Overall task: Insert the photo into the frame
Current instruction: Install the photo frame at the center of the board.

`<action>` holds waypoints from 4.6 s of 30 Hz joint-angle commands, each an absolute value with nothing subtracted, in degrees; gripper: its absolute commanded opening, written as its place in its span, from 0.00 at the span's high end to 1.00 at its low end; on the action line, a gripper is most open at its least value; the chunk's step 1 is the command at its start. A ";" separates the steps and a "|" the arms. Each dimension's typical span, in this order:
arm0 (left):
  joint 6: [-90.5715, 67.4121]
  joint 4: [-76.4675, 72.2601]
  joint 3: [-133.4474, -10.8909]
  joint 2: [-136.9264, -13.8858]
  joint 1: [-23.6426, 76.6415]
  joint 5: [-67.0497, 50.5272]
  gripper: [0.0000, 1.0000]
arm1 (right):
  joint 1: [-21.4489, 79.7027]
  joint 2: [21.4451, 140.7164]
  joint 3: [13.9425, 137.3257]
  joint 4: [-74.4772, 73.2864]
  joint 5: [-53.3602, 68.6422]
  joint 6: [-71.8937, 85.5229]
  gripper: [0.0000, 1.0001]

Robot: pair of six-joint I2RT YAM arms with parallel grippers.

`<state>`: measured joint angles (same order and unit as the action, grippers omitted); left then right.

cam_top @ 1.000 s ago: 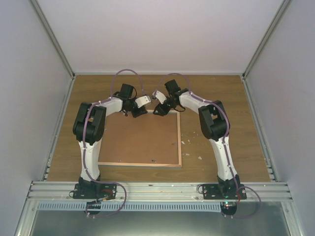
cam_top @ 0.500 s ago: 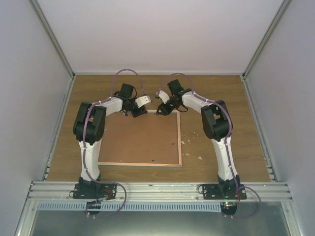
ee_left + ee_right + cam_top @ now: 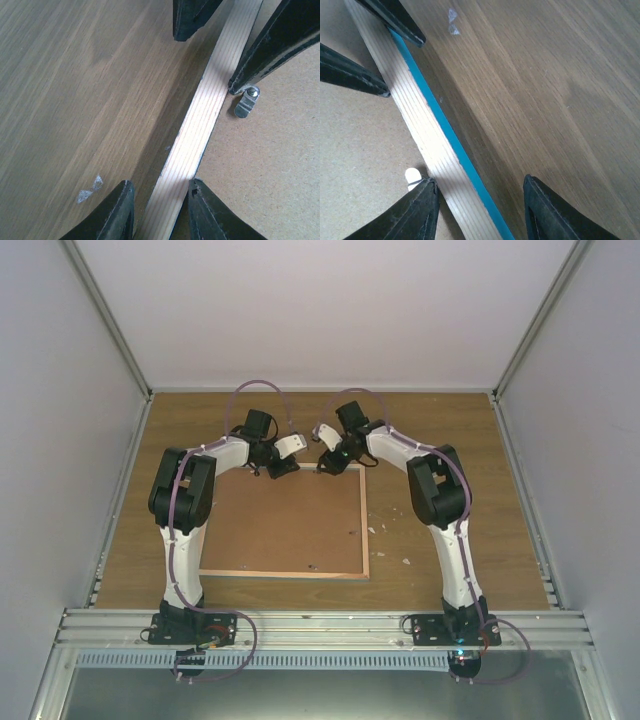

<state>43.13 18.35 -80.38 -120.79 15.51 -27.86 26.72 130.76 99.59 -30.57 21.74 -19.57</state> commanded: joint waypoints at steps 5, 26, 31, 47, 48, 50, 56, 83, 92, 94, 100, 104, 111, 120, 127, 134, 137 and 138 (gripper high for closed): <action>43.85 21.13 -80.47 -123.75 15.76 -24.49 0.68 | 22.31 131.84 105.83 -34.92 37.92 -11.55 0.50; 43.64 21.42 -81.61 -124.26 16.15 -24.34 0.68 | 24.95 135.46 100.22 -33.41 32.17 -10.09 0.49; 43.59 21.53 -81.65 -124.32 16.23 -24.29 0.68 | 25.77 136.14 99.80 -33.22 29.53 -9.93 0.49; 43.35 21.84 -82.39 -124.79 16.48 -24.10 0.68 | 27.69 135.34 96.60 -33.26 22.77 -12.46 0.48; 43.33 21.80 -82.42 -124.70 16.44 -24.13 0.68 | 27.69 135.06 97.15 -33.87 23.98 -12.20 0.48; 43.32 21.88 -82.33 -124.69 16.48 -24.11 0.68 | 27.73 134.49 97.55 -34.66 25.47 -11.77 0.48; 43.24 21.80 -82.16 -124.54 16.53 -24.10 0.69 | 27.70 133.29 93.62 -32.71 19.14 -14.06 0.48; 43.49 21.98 -82.48 -125.14 16.44 -23.64 0.71 | 24.30 129.05 93.93 -34.15 34.46 -22.36 0.45; 43.50 22.14 -82.70 -125.17 16.46 -23.78 0.71 | 20.95 129.34 97.56 -36.30 39.26 -22.10 0.45; 43.43 22.12 -82.69 -125.22 16.48 -23.77 0.71 | 21.03 129.35 97.69 -36.85 36.89 -23.15 0.44; 43.42 22.24 -83.10 -125.49 16.57 -23.74 0.71 | 23.65 127.97 95.01 -35.55 30.93 -26.10 0.41; 43.42 22.42 -83.30 -125.56 16.58 -23.88 0.71 | 23.93 130.73 97.49 -37.23 29.10 -27.42 0.43; 43.41 22.22 -83.32 -124.85 16.55 -25.47 0.70 | 23.93 132.54 97.25 -37.86 25.91 -30.12 0.43; 42.02 18.57 -81.03 -119.18 17.12 -34.87 0.54 | 23.31 133.49 97.90 -39.04 28.90 -27.78 0.51; 44.76 13.85 -80.43 -119.62 20.75 -35.37 0.48 | 20.26 132.48 98.73 -39.52 35.14 -25.50 0.50; 49.71 18.24 -86.04 -123.63 19.80 -37.10 0.53 | 19.09 133.17 100.38 -40.67 37.38 -24.88 0.56; 50.15 18.21 -86.15 -123.95 20.29 -37.32 0.53 | 19.08 133.70 100.93 -40.99 38.23 -24.84 0.57; 49.82 18.09 -86.52 -124.26 20.38 -36.93 0.55 | 19.11 133.84 101.10 -40.92 38.35 -24.75 0.57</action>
